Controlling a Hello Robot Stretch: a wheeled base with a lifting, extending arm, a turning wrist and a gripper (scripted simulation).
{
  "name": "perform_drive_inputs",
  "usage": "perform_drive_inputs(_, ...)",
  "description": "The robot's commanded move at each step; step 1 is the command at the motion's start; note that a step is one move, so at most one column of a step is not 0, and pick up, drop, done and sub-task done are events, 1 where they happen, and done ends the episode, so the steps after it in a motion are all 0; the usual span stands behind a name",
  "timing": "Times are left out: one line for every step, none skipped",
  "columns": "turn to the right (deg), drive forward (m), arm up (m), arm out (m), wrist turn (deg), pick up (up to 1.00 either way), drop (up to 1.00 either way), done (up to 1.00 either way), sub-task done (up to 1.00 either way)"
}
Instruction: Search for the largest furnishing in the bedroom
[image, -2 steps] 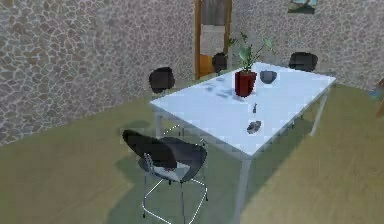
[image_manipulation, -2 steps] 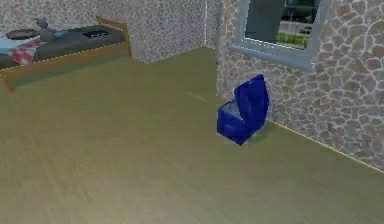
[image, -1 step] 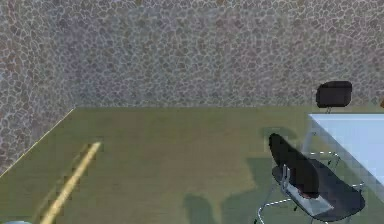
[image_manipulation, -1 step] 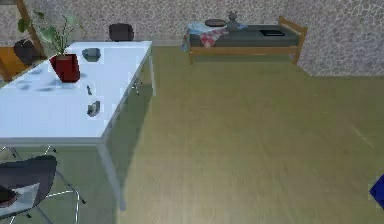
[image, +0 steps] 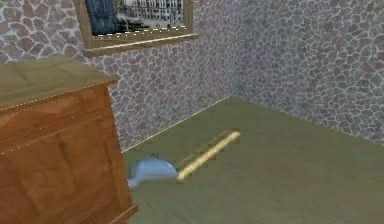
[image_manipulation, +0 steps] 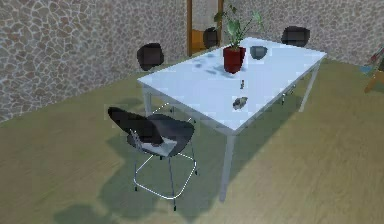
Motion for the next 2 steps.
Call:
perform_drive_inputs(0.0, 0.4, 0.0, 0.0, 0.0, 0.0, 0.0, 0.0, 0.0)
perform_drive_inputs(39.0, 0.0, 0.0, 0.0, 0.0, 0.0, 0.0, 0.0, 0.0)
